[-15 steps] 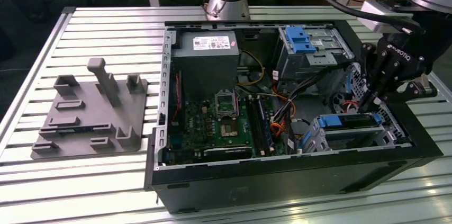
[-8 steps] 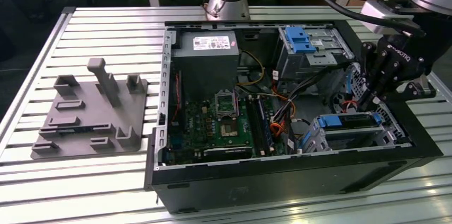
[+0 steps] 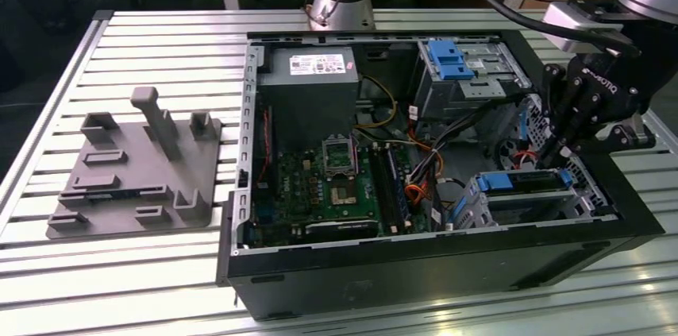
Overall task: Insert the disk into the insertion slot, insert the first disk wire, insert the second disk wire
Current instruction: 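Insert the first disk wire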
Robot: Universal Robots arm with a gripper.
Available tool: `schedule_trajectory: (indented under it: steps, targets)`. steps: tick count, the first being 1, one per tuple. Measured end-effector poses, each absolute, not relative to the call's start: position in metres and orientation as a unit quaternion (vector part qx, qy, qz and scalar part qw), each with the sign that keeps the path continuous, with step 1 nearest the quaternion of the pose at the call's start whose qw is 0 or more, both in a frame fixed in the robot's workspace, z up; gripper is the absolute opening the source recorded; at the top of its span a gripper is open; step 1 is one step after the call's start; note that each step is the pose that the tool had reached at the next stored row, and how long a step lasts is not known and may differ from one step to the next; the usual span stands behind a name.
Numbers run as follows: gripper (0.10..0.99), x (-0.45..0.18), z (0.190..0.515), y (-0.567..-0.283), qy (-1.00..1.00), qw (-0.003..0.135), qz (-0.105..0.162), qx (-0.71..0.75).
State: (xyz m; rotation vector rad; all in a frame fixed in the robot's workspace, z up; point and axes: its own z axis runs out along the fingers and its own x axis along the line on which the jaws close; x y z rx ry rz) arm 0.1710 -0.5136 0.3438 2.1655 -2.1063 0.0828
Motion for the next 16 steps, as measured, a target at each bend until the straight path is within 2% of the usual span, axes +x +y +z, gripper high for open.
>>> schedule_trajectory:
  steps: [16]
  targets:
    - [0.165, 0.1712, 0.3414, -0.5152, -0.696, 0.06, 0.027, 0.715]
